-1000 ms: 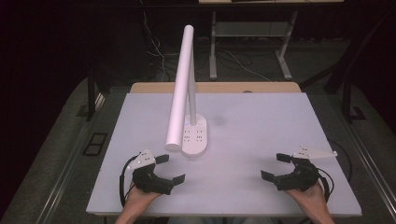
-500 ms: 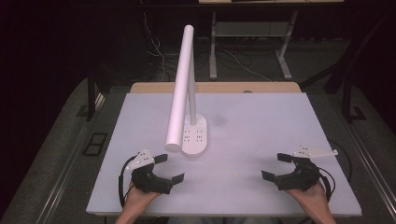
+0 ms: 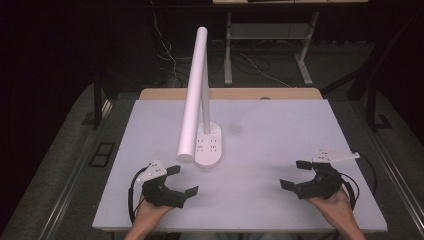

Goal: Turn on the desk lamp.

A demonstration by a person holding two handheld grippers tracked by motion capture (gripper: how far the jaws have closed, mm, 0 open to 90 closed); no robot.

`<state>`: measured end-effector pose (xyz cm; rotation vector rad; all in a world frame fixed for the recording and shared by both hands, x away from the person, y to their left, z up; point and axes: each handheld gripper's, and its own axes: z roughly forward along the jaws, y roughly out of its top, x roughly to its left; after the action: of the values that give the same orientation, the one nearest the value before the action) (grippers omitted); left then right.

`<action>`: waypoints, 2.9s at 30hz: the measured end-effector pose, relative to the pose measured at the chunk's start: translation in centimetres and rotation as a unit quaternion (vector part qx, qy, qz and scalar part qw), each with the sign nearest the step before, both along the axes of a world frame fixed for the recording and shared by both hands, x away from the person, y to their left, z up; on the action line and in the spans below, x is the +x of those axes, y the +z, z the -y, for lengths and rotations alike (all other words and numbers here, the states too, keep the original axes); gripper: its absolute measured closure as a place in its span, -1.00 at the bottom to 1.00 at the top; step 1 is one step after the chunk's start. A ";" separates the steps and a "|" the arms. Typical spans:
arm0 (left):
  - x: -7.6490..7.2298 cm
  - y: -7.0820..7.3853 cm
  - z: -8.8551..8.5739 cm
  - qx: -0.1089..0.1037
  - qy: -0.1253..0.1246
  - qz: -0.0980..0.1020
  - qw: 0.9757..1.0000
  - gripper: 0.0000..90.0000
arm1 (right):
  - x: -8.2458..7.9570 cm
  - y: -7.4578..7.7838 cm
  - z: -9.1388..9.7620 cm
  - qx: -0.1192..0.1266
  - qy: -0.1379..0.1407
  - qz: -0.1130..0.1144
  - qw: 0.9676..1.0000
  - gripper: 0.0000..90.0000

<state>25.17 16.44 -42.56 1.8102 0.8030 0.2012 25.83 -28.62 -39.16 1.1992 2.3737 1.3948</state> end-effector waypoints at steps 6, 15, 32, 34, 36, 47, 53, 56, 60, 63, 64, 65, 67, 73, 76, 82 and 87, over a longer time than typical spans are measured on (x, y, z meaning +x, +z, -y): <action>0.0 -0.1 0.1 0.002 -0.006 -0.002 1.000 -1.00 | 0.9 0.9 -0.5 -0.007 0.014 0.002 1.000 -0.99; 0.0 -0.1 0.2 0.004 -0.007 -0.002 1.000 -1.00 | 2.0 1.8 -1.3 -0.016 0.025 0.001 1.000 -0.99; 0.2 -0.1 -0.2 0.001 0.000 -0.001 1.000 -1.00 | 4.3 3.1 -3.1 -0.027 0.040 -0.003 0.999 -0.99; 0.1 -0.1 -0.2 0.001 0.000 -0.001 1.000 -1.00 | 4.5 3.2 -3.4 -0.030 0.043 -0.003 0.999 -0.99; 0.2 -0.1 -0.1 0.001 -0.002 0.000 1.000 -1.00 | 4.8 3.5 -3.6 -0.032 0.045 0.000 0.998 -0.99; 0.1 -0.1 -0.1 0.004 -0.003 0.000 1.000 -1.00 | 6.5 4.5 -4.9 -0.038 0.055 0.002 0.998 -0.99; 0.1 -0.1 -0.1 0.004 -0.004 -0.001 1.000 -1.00 | 7.5 4.9 -5.7 -0.039 0.059 0.000 0.998 -0.99; 0.2 -0.1 -0.1 0.005 -0.006 0.001 1.000 -1.00 | 8.3 5.2 -6.4 -0.042 0.063 -0.001 0.997 -0.99; 0.1 -0.1 -0.1 0.003 -0.005 -0.001 1.000 -1.00 | 9.0 5.4 -7.1 -0.043 0.066 -0.001 0.997 -0.99; 0.1 -0.1 -0.1 0.001 -0.005 -0.002 1.000 -1.00 | 9.4 5.4 -7.4 -0.047 0.068 -0.004 0.997 -0.99; 0.1 -0.1 -0.2 0.001 -0.004 -0.002 1.000 -1.00 | 9.8 5.3 -7.7 -0.048 0.069 -0.005 0.996 -0.98; 0.1 -0.1 -0.1 0.000 -0.003 -0.003 1.000 -1.00 | 9.8 5.3 -7.7 -0.048 0.069 -0.005 0.996 -0.98; 0.1 -0.1 -0.2 0.001 -0.004 -0.003 1.000 -1.00 | 10.5 5.3 -8.2 -0.050 0.070 -0.007 0.996 -0.99; 0.2 -0.1 -0.3 0.002 -0.003 -0.003 1.000 -1.00 | 11.6 5.1 -8.8 -0.053 0.071 -0.010 0.996 -0.98; 0.2 -0.1 -0.3 0.002 -0.004 -0.003 1.000 -1.00 | 12.3 5.0 -9.1 -0.051 0.070 -0.012 0.996 -0.99; 0.2 -0.1 -0.3 0.001 -0.003 -0.004 1.000 -1.00 | 13.1 4.9 -9.6 -0.053 0.072 -0.012 0.996 -0.99; 0.2 -0.1 -0.3 0.000 -0.002 -0.004 1.000 -1.00 | 13.9 4.9 -10.2 -0.050 0.074 -0.017 0.996 -0.98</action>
<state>25.40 16.77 -42.69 1.8130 0.8037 0.1916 39.74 -18.42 -34.30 1.0501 2.5676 1.2883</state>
